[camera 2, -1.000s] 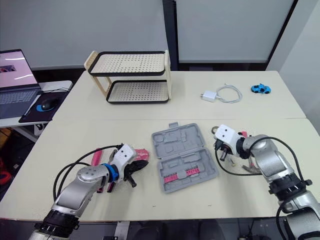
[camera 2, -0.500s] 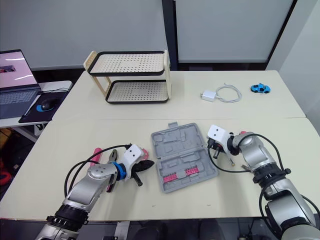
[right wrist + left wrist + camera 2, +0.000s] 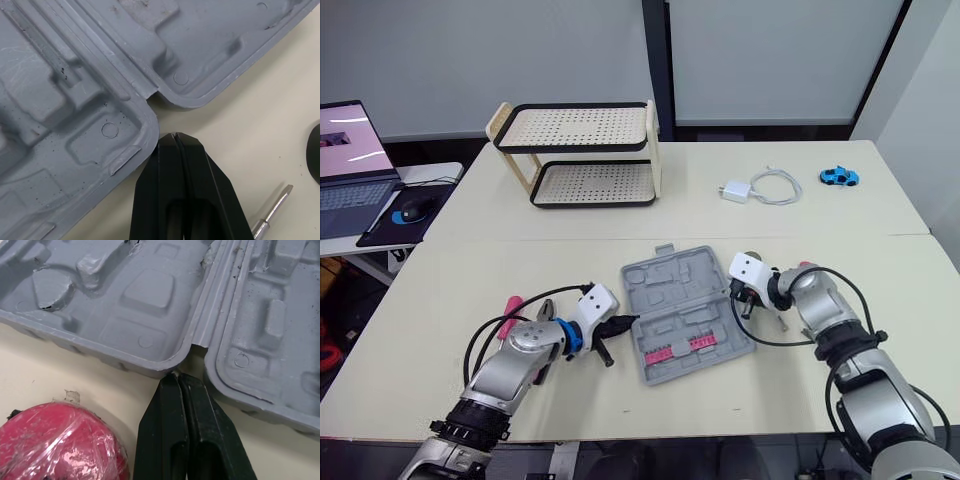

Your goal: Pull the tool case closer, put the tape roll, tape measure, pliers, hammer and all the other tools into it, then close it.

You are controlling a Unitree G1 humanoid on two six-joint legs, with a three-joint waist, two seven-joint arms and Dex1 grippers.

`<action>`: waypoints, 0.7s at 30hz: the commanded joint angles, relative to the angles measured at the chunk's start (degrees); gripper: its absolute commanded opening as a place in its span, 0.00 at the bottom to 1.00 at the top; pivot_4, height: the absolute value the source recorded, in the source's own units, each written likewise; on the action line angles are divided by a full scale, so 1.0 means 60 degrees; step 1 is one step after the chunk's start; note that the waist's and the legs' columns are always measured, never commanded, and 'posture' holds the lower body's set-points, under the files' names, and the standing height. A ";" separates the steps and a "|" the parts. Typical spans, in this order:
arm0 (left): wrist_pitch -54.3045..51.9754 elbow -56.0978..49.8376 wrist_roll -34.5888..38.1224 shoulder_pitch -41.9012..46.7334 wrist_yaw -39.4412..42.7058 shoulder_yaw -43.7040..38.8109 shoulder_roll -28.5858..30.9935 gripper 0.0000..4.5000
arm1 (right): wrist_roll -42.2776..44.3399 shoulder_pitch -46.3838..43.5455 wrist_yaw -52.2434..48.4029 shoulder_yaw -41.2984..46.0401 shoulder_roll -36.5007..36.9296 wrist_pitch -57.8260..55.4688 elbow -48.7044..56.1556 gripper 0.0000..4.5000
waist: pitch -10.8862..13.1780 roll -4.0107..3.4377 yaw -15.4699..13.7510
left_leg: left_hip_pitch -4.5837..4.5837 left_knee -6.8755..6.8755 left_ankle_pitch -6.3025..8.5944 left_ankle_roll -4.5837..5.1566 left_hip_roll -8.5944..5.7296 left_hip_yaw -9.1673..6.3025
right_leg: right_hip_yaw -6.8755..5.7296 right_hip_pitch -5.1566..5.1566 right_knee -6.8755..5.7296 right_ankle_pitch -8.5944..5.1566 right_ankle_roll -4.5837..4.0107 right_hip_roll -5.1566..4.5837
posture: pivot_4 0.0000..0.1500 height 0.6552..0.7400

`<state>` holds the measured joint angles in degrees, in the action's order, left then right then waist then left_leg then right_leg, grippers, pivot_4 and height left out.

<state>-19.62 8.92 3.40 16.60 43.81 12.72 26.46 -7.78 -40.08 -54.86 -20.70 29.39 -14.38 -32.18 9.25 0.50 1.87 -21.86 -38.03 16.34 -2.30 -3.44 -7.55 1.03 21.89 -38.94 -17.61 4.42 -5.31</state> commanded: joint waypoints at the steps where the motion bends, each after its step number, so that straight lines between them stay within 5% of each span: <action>1: 0.0180 0.0063 -0.0111 0.0128 0.0070 0.0161 -0.0123 0.00 | 0.0092 -0.0202 -0.0265 0.0104 -0.0114 0.0159 0.0200 0.00 | -0.0001 0.0000 0.0000 | 0.0000 0.0000 0.0000 0.0000 0.0000 -0.0001 | 0.0000 0.0000 0.0000 0.0000 0.0000 0.0000 | 1.00 1.00; 21: 0.0223 -0.0178 -0.0197 0.0097 0.0703 0.0386 -0.0143 0.00 | 0.0251 0.0836 -0.0755 0.0377 0.0165 -0.0844 0.2111 0.00 | -0.0002 0.0001 -0.0004 | -0.0002 -0.0002 0.0000 0.0000 -0.0001 -0.0001 | 0.0002 0.0000 -0.0002 0.0000 0.0000 0.0000 | 1.00 1.00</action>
<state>-18.56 9.84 1.83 17.51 46.55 13.24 26.18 -7.83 -35.19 -58.75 -19.14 30.90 -18.76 -23.43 9.23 0.50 1.85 -21.88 -38.05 16.34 -2.30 -3.45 -7.57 1.04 21.89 -38.95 -17.61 4.42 -5.31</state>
